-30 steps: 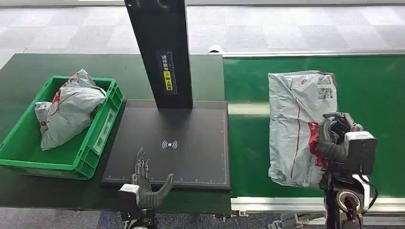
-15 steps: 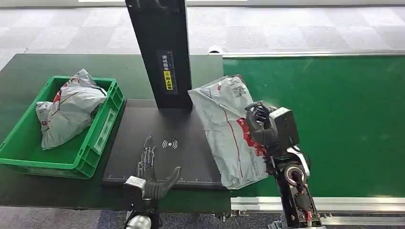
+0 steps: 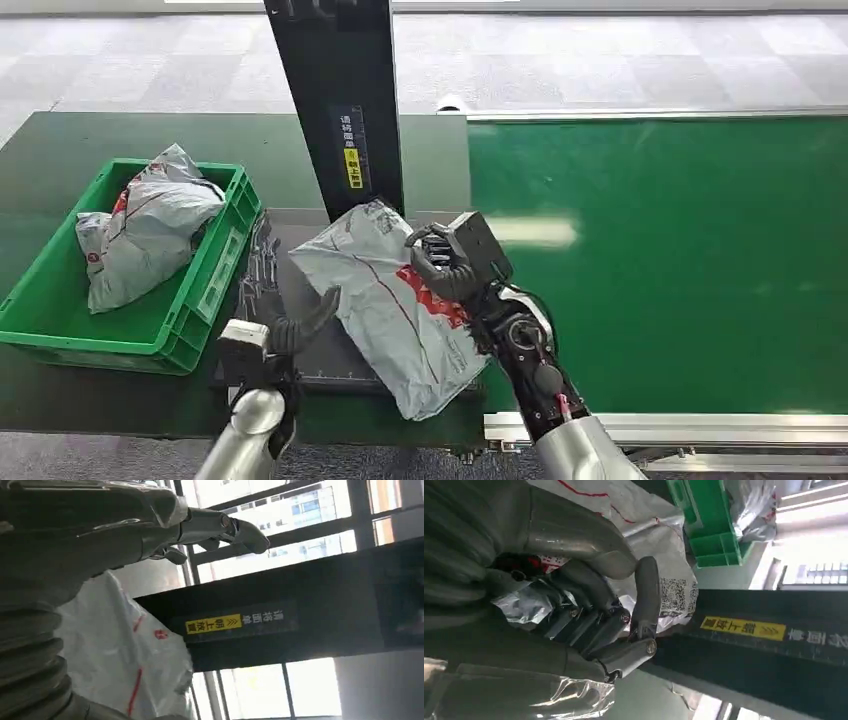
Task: Moved the parcel from conveyor to table for the left to box.
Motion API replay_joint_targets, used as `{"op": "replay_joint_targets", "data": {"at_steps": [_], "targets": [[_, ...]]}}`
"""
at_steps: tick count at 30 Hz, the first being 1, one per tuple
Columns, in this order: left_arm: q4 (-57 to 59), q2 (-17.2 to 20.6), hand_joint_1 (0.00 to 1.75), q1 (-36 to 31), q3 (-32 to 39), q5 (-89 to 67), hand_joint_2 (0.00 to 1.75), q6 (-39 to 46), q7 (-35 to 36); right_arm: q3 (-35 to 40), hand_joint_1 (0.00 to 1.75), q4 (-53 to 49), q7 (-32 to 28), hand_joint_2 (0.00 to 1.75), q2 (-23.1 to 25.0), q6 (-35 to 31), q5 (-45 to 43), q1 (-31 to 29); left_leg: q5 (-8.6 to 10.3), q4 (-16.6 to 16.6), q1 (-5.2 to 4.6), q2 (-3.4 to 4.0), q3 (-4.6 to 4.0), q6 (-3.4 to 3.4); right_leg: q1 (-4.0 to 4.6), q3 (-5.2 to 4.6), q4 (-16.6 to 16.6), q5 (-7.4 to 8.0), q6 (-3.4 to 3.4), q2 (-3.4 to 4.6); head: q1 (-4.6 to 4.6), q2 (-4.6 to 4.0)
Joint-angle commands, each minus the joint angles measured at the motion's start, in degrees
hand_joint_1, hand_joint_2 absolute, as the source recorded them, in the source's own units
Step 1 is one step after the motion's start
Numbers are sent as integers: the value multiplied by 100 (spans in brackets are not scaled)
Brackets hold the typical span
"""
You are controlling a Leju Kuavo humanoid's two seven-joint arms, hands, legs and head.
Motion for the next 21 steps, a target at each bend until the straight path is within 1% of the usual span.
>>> {"op": "replay_joint_targets", "data": {"at_steps": [1,4,8,10,12,14,16,17,18,19,20,21], "targets": [[343,2,0,-715,188,185,175,58,-9,679,0,2005,-29,175,286,153,346,-934,1,-1,4,13,4,-11,3,0,0,3,2,8,0,0],[353,-1,0,-725,193,188,175,56,-9,677,0,2009,-48,175,257,175,345,-934,2,-1,4,-1,2,-10,4,3,-4,1,3,-5,0,0],[353,-1,0,-725,193,188,175,56,-9,677,0,2009,-48,175,257,175,345,-934,2,-2,6,8,2,-14,4,3,-9,6,5,3,2,0],[353,-1,0,-725,193,188,175,56,-9,677,0,2009,-48,175,257,175,345,-934,2,-1,3,0,0,-9,1,1,-4,2,3,-3,0,0],[371,-1,0,-758,172,171,175,-1,-9,819,0,1955,-166,175,216,226,495,-937,4,0,4,0,-2,-13,3,-2,-4,4,3,-5,0,0],[553,-46,0,-936,113,126,175,-70,-9,1011,0,1890,-385,175,141,351,678,-942,2,2,3,-3,-4,-8,1,-4,-2,2,1,-6,2,0],[789,-114,0,-1096,132,97,175,-43,-9,1052,0,1775,-485,175,91,122,846,-971,3,4,4,-9,-7,-10,2,-4,-1,1,2,-12,0,0],[853,-119,0,-1133,148,35,175,-39,-9,1002,0,1605,-521,175,63,-42,914,-956,4,3,3,-11,-6,-8,1,-5,-1,0,2,-14,0,0],[876,-104,0,-1158,170,-108,175,-50,109,929,0,1238,-620,175,-5,-301,1034,-898,10,-4,8,-14,-4,-17,5,0,-11,7,5,-21,0,0],[878,-75,0,-1176,204,-209,175,-172,288,816,0,871,-654,175,-69,-433,1077,-821,4,5,3,-12,-9,-10,1,-6,-1,1,4,-16,0,0],[950,57,0,-1195,72,-575,175,-437,599,517,0,-122,-1061,175,-218,-886,1039,-529,4,3,1,-10,-8,-7,-1,-8,-1,1,3,-12,0,0],[965,27,0,-1150,208,-662,175,-533,583,388,0,-1158,-527,175,-421,-530,1028,-224,4,3,0,-11,-9,-5,-1,-8,-2,1,3,-12,0,0]]}}
